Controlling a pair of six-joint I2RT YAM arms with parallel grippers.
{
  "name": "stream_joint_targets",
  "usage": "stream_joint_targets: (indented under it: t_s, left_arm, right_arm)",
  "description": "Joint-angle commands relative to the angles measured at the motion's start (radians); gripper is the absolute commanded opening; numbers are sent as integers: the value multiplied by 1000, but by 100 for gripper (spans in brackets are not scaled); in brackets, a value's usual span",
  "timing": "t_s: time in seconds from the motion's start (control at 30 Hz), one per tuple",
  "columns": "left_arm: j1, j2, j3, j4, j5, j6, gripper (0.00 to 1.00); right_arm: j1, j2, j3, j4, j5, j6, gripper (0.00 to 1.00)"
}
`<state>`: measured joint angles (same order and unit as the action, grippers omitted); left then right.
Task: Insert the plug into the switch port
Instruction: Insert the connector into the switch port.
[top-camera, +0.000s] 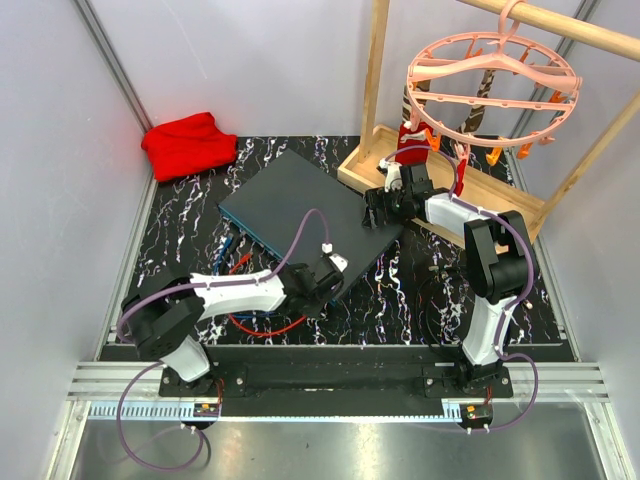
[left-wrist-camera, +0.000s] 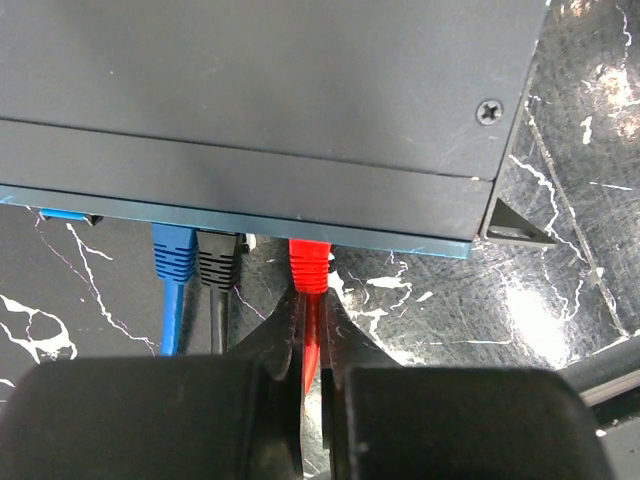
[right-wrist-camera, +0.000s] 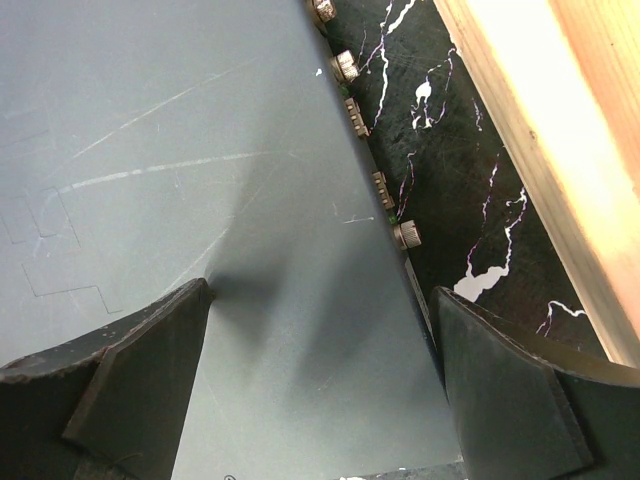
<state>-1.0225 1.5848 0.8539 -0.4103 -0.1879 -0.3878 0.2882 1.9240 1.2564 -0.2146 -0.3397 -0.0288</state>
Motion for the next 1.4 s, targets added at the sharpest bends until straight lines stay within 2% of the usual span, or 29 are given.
stream_joint_targets:
  t_s: [0.0,0.03,0.13,0.17,0.27,0.3,0.37,0.4,0.5,0.63,0.8,0.93,1.03,1.17,1.2,1.27,1.37]
  left_arm:
    - [19,29,83,252,36,6,0]
    - [21,29,80,246,42,7,0]
    - [21,-9,36,238,53,-16,8]
    - [19,-47,1,238,56,-20,16]
    - [21,-132,-58,228,64,-39,30]
    - [21,-153,-68,210,61,-39,38]
    - [21,-213,-90,185,50,-40,46]
    - [19,-236,-96,165,45,-40,54]
    - [22,-339,-118,140,31,-37,68]
    - [32,-507,-118,91,7,-8,82]
    - [111,-692,-76,-11,-18,78,90]
    - [179,-847,-35,-51,-42,220,93]
    - [197,-919,-27,-47,-109,309,93]
    - [202,-979,-108,33,-203,382,92]
    - [203,-982,-121,41,-212,382,92]
    - [202,-990,-154,63,-216,382,92]
    - [203,-994,-188,88,-196,382,91]
  right_arm:
    - [62,1,-55,-158,-127,47,93]
    - [62,-3,-55,-160,-121,49,94]
    - [63,-25,-48,-160,-64,59,95]
    - [62,-40,-46,-160,-26,66,96]
    - [62,-88,-37,-173,57,75,98]
    - [62,-100,-31,-180,77,78,99]
    - [62,-147,-31,-201,125,85,100]
    - [60,-163,-37,-209,142,89,100]
    - [62,-238,-61,-250,211,119,100]
    - [60,-357,-120,-351,313,200,100]
    - [45,-532,-225,-479,418,383,97]
    - [9,-629,-324,-552,478,536,92]
    - [-29,-687,-412,-543,476,641,83]
    - [-63,-717,-505,-490,470,742,67]
    - [-78,-720,-535,-477,472,753,55]
    - [-92,-712,-560,-434,469,774,46]
    - [-106,-668,-586,-394,464,785,44]
